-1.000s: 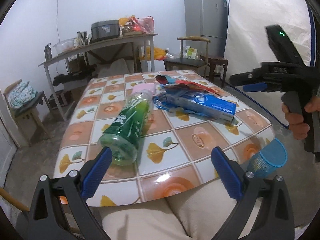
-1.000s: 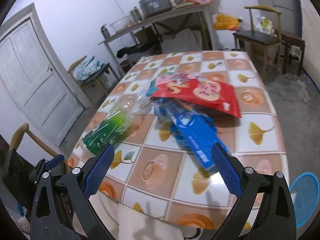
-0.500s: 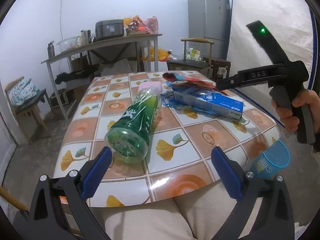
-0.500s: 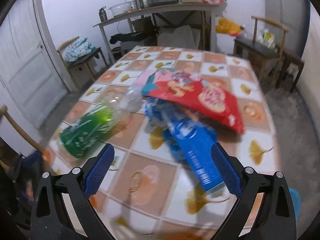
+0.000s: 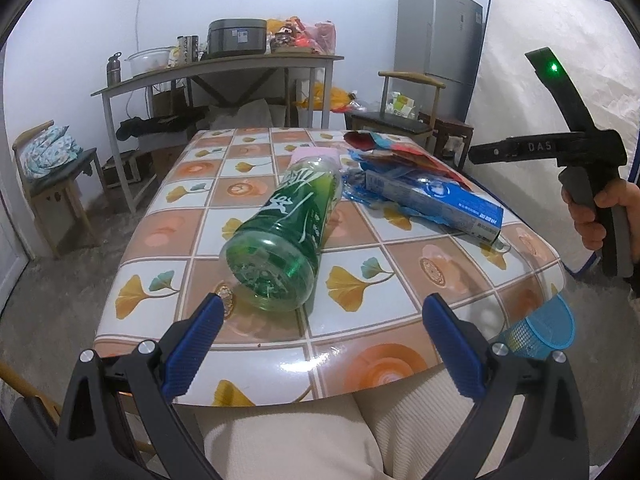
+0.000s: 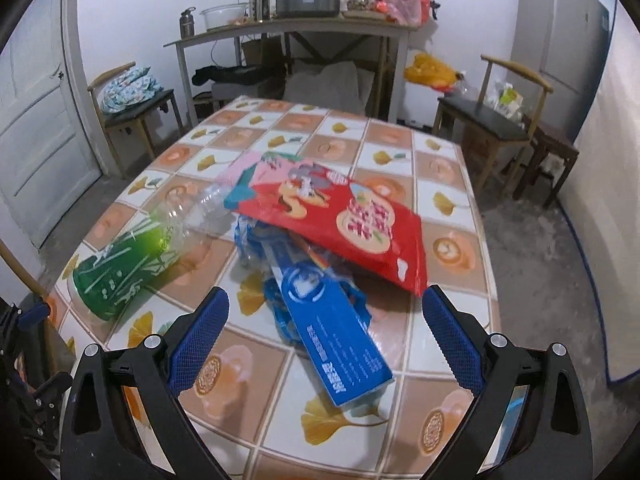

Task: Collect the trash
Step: 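Reach the right tool to the red snack bag and close on it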

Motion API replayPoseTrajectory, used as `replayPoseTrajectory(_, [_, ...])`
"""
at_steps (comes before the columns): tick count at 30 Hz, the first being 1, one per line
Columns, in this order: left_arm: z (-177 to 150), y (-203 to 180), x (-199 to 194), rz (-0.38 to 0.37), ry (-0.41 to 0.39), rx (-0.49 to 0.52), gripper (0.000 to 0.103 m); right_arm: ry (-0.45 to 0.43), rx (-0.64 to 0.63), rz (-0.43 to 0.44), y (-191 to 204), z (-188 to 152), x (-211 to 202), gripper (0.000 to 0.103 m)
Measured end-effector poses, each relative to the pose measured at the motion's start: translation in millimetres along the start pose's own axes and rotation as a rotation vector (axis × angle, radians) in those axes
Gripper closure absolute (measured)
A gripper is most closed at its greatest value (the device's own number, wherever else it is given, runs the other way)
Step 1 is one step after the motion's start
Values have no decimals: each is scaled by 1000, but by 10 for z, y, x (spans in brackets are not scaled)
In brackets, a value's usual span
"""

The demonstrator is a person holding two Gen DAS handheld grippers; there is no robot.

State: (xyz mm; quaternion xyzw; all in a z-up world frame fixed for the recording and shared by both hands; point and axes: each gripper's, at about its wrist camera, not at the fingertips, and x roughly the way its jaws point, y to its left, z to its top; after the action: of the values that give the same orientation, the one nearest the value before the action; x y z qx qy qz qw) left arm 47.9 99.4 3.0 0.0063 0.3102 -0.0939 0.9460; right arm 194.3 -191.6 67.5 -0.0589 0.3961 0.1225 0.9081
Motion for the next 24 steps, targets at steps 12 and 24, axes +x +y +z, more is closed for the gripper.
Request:
replayPoseTrajectory(12, [205, 28, 5, 43, -73, -15, 6, -76, -184, -37, 392, 255, 286, 25])
replayPoseTrajectory(24, [462, 71, 172, 126, -115, -2, 6, -87, -435, -133, 880, 280, 742, 52])
